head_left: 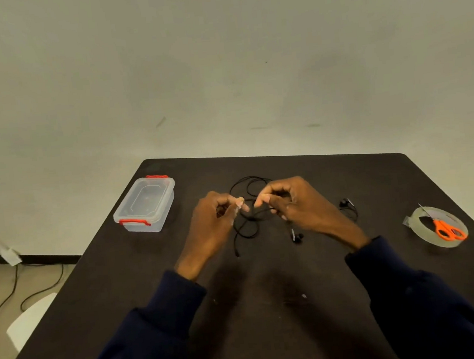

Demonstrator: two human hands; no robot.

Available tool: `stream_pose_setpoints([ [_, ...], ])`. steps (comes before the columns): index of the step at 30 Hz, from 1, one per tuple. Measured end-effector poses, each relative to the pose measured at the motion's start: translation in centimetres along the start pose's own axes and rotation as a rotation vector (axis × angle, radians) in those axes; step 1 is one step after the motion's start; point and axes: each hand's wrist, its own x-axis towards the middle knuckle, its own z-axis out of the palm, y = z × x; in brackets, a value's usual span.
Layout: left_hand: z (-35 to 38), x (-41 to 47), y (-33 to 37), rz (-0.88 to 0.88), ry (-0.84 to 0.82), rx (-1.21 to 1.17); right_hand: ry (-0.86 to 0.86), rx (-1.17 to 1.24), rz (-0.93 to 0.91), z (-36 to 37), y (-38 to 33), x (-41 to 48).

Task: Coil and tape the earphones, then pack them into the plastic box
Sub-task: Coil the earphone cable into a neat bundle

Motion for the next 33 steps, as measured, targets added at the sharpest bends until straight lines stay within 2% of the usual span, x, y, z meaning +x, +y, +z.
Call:
stream_pose_setpoints([
  [2,0.0,-0.5,0.8,-0.074,-0.106,-0.136,0.048,0.04,-0.003,-0.2,-0.5,0.2],
  [5,0.0,-1.1,2.2,-0.263,-0.275,-0.461,0.155,0.125,0.014,-0.3,-0.5,0.4],
  [9,-0.3,-2.0,3.4,-0.278,-0.429,-0.6,0.227,0.162,0.012,-0.7,-1.2,0.0],
  [12,-0.7,-2.2,4.7,-0.32,-0.381,-0.803,0.131,0.123,0.017,-1.4,-2.0,-0.7],
  [15,-2.8,-1.8,4.9,-0.334,-0.201,-1.052,-0.011,0.046,-0.015,-2.6,-2.1,-2.0],
  [16,-4.0,-1.8,4.5,-0.328,-0.151,-1.053,-0.036,0.017,-0.029,-3.0,-1.9,-2.4],
  [18,-6.0,-2.4,3.4,-0.327,-0.145,-0.884,-0.038,-0.014,-0.04,-3.8,-1.3,-3.2],
  [21,-7.2,-4.1,1.9,-0.418,-0.381,-0.484,-0.008,-0.012,-0.05,-4.0,-1.1,-3.5],
  [23,-6.6,-5.1,1.7,-0.472,-0.543,-0.367,-0.03,-0.065,-0.057,-3.2,-1.6,-3.4],
  [24,-6.0,-5.4,1.6,-0.476,-0.566,-0.358,-0.051,-0.102,-0.061,-2.7,-1.9,-3.2],
  [28,-3.5,-5.2,1.4,-0.425,-0.376,-0.323,-0.121,-0.209,-0.034,0.5,-2.8,-2.4],
  [33,-2.9,-3.6,2.7,-0.262,-0.32,-0.391,-0.054,-0.253,0.01,2.2,-2.8,-1.8],
])
